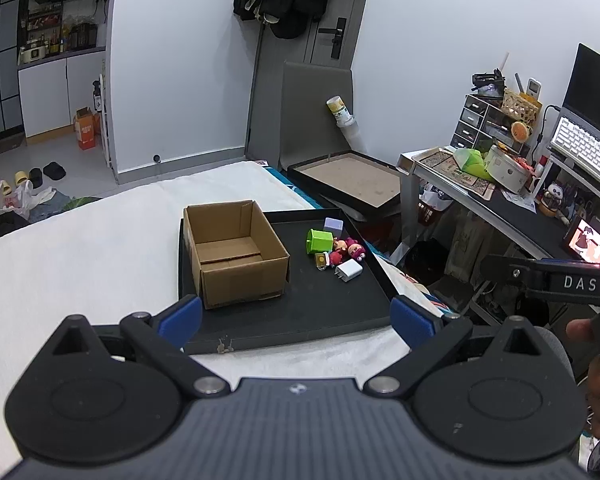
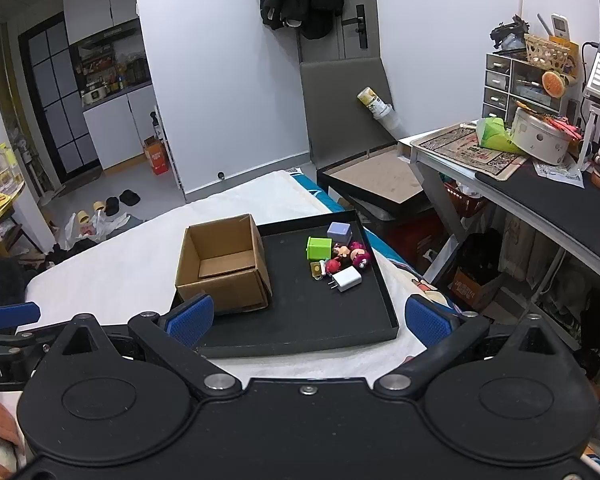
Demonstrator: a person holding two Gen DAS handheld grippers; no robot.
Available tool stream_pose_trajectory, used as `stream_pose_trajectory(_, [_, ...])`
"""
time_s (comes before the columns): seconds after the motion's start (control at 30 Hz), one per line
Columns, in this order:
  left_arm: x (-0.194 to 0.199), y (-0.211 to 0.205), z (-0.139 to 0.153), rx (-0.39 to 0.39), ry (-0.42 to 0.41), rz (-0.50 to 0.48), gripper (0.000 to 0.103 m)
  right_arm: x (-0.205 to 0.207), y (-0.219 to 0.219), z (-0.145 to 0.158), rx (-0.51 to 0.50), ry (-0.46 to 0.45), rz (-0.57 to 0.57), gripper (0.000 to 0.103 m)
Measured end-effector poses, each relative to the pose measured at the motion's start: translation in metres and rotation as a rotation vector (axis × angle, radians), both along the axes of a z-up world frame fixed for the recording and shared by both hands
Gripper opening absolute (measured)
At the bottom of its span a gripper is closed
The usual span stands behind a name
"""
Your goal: Organize rigid objects
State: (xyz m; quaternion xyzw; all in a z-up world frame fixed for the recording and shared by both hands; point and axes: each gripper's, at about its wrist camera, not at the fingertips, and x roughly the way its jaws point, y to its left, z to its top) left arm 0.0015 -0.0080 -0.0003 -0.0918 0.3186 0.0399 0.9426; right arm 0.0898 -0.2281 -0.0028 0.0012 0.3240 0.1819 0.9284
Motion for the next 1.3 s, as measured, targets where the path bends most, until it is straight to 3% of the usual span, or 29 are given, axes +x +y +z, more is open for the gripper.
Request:
stream_pose_trajectory(0.87, [0.001, 0.002, 0.004, 0.002, -0.005, -0.008, 0.100, 0.002, -0.001, 0.003, -0.004, -0.017, -0.005, 0.103])
stream_pose_trajectory(1.3, [0.029, 0.010, -0.002, -0.015, 0.034, -0.010, 0.100, 0.020, 0.004, -0.007, -0.022, 0.015, -0.005, 0.103])
